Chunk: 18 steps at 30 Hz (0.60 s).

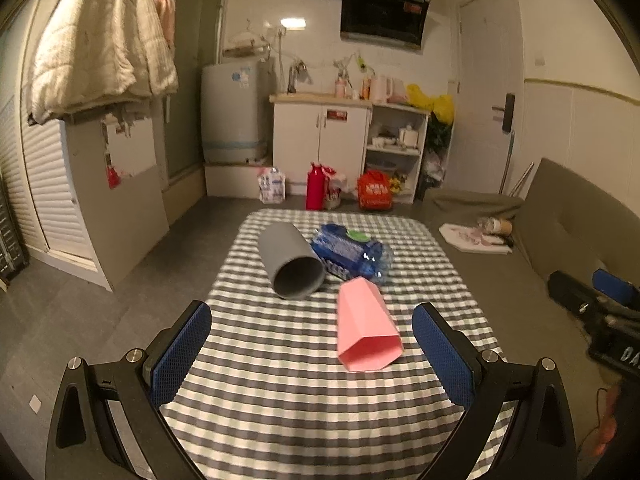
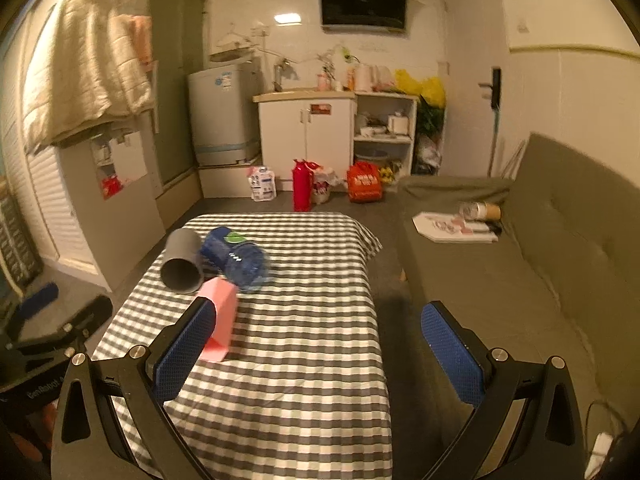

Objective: Flip cup upside down
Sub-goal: 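Move the left gripper to the pink hexagonal cup and grasp its open end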

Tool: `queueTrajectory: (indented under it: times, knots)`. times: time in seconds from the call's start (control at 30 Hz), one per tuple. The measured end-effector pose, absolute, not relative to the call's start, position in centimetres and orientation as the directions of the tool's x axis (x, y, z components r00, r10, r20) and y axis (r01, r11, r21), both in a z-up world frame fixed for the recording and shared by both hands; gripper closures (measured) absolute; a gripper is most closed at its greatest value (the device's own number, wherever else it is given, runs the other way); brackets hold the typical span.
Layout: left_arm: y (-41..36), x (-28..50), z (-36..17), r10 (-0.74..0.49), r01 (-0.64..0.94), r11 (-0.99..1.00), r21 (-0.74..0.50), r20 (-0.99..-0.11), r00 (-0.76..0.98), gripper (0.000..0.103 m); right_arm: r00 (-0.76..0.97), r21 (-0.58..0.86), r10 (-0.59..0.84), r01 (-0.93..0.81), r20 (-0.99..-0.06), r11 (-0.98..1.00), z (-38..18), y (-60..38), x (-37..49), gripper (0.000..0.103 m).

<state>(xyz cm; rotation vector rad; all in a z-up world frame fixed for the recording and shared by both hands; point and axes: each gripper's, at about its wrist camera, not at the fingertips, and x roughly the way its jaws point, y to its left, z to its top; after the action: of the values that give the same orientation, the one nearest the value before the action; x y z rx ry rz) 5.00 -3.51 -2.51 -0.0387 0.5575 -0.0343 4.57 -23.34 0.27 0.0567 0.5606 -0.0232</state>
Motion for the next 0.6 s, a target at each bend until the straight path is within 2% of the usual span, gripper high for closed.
queueTrajectory:
  times: [0.13,0.5,0.53,0.6]
  knots:
    - [-5.6,8.1,-5.0,-0.041,0.029,0.999,-0.03,-0.594,0.803,0.0,0.824,0.046,-0.042,0.082,-0.565,0.996,-1.2,-25.5,6.3,0.0]
    - [-8.4,14.2,-11.1,-0.166,0.057,0.984,-0.171,-0.729,0.664,0.002,0.752,0.076,-0.071,0.159,-0.655,0.984,-4.0,-29.3,8.7,0.0]
    - [-8.4,14.4,-11.4,-0.176,0.05,0.981,-0.189,-0.739,0.651,0.003,0.746,0.077,-0.07,0.161,-0.662,0.984,-4.1,-29.4,8.8,0.0]
    - [-8.4,14.7,-11.7,-0.199,0.053,0.975,-0.214,-0.747,0.635,0.018,0.733,0.09,-0.059,0.162,-0.678,0.983,-4.3,-29.7,8.8,0.0]
